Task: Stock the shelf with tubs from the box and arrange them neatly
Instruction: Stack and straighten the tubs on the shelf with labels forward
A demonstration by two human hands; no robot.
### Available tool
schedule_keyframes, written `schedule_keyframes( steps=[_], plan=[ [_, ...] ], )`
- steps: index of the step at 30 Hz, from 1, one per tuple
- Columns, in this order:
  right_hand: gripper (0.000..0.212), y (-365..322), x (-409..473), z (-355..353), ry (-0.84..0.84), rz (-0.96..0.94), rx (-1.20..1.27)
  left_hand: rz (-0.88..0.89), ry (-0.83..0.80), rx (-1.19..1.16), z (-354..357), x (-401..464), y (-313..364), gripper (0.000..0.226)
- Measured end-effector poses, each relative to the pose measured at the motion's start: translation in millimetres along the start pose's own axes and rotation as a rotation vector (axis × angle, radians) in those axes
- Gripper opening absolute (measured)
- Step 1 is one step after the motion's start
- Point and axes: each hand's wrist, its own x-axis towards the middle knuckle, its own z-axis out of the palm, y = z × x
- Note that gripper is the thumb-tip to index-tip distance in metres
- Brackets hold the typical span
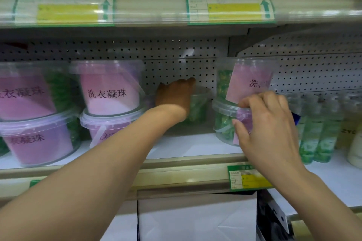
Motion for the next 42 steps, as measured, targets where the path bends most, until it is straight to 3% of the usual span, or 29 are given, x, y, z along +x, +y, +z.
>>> schedule_keyframes(
  steps=[3, 8, 12, 15, 18, 24, 30, 34, 42],
  plan=[
    [0.029, -0.8, -0.1, 0.8, 0.006, 0.002, -0.017, -0.026, 0.033, -0.023, 0.7, -2.8, -3.5, 0.056],
    [0.029, -1.5, 0.2, 2.0, 0.008, 0.006, -0.035, 0.095, 0.077, 0.019, 6.9, 8.4, 16.8, 0.038],
    [0.03, -0.9, -0.7, 0.5, -0.003, 0.002, -0.034, -0.006, 0.085, 0.131, 6.5, 4.9, 6.2, 0.041],
    [0.029, -1.3, -0.1, 0.8, 0.001, 0.002, -0.028, -0.076, 0.043, 0.066, 5.6, 0.7, -3.1, 0.046],
    [0.028, -2.5, 0.2, 1.4, 0.009, 0.009, -0.029, -0.036, 0.037, -0.04, 3.1, 1.0, 6.3, 0.04],
    [0.027, -1.4, 0.8, 0.7, -0.004, 0.016, -0.006, -0.01, 0.043, 0.085, 0.6, -0.3, 3.5, 0.034],
    [0.024, -3.3, 1.6, -0.5, -0.029, 0.035, -0.013, -0.078, 0.016, -0.086, 1.0, 2.1, 1.1, 0.044],
    [0.026, -3.1, 1.2, -1.3, -0.044, 0.048, -0.023, 0.027, 0.024, -0.009, 3.0, 4.1, 6.9, 0.037],
    [0.018, -2.6, 4.0, -5.8, -0.053, 0.057, 0.033, -0.02, 0.088, -0.038, 4.1, -0.8, -0.9, 0.029]
  ],
)
